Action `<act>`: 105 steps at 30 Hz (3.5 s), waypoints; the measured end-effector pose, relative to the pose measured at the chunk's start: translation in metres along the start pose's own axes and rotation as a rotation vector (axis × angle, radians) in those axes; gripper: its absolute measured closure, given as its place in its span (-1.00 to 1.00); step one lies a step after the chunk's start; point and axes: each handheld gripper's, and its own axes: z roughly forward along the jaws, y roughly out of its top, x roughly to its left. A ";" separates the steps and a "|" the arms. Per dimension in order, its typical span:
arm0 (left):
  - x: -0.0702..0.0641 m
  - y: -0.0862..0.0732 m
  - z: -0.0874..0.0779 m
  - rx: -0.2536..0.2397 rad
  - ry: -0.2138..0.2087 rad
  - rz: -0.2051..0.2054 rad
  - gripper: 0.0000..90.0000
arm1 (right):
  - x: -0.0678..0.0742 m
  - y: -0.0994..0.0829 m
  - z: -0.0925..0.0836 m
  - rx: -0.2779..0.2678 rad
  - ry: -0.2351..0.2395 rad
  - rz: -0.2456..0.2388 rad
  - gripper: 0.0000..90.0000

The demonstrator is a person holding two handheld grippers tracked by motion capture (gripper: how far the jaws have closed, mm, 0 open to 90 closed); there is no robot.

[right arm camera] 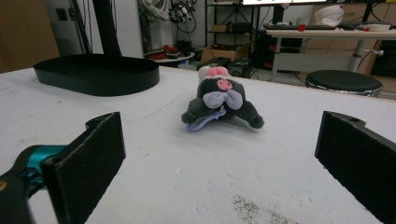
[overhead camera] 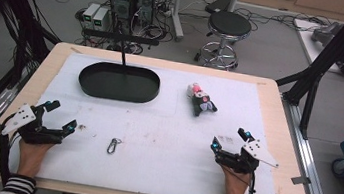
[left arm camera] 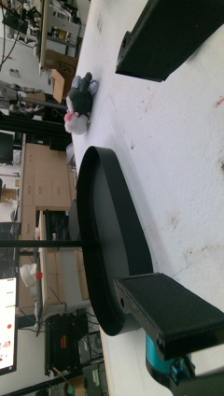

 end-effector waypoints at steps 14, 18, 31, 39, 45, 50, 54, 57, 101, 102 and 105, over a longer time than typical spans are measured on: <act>-0.001 0.000 0.000 -0.013 0.003 -0.005 -0.96 | 0.002 0.001 0.001 0.004 0.004 -0.030 -0.98; 0.000 0.000 -0.001 -0.013 0.002 -0.005 -0.96 | 0.002 0.001 0.000 0.005 0.001 -0.013 -0.98; 0.000 0.000 -0.001 -0.015 0.001 0.001 -0.96 | -0.007 0.013 -0.011 0.041 0.004 -0.005 -0.98; 0.000 0.000 -0.001 -0.015 -0.002 -0.004 -0.96 | -0.013 0.058 -0.005 0.086 0.086 -0.051 -0.98; 0.000 0.000 -0.001 -0.016 -0.002 -0.003 -0.96 | -0.017 0.087 0.008 0.163 0.109 -0.088 -0.98; 0.000 0.000 -0.001 -0.017 -0.003 -0.004 -0.96 | -0.019 0.104 0.020 0.239 0.137 -0.106 -0.98; 0.001 0.000 -0.001 -0.017 -0.003 -0.005 -0.96 | -0.023 0.114 0.031 0.291 0.164 -0.104 -0.98; 0.000 0.000 -0.001 -0.017 -0.002 -0.005 -0.96 | -0.027 0.120 0.040 0.330 0.182 -0.085 -0.98; 0.000 0.000 -0.001 -0.017 -0.003 -0.004 -0.96 | -0.046 0.149 0.164 0.712 0.191 -0.098 -0.98; 0.000 0.000 -0.001 -0.017 -0.003 -0.003 -0.96 | -0.047 0.148 0.166 0.713 0.191 -0.102 -0.98; 0.000 -0.001 -0.001 -0.019 0.000 -0.009 -0.96 | -0.048 0.144 0.170 0.730 0.187 -0.096 -0.98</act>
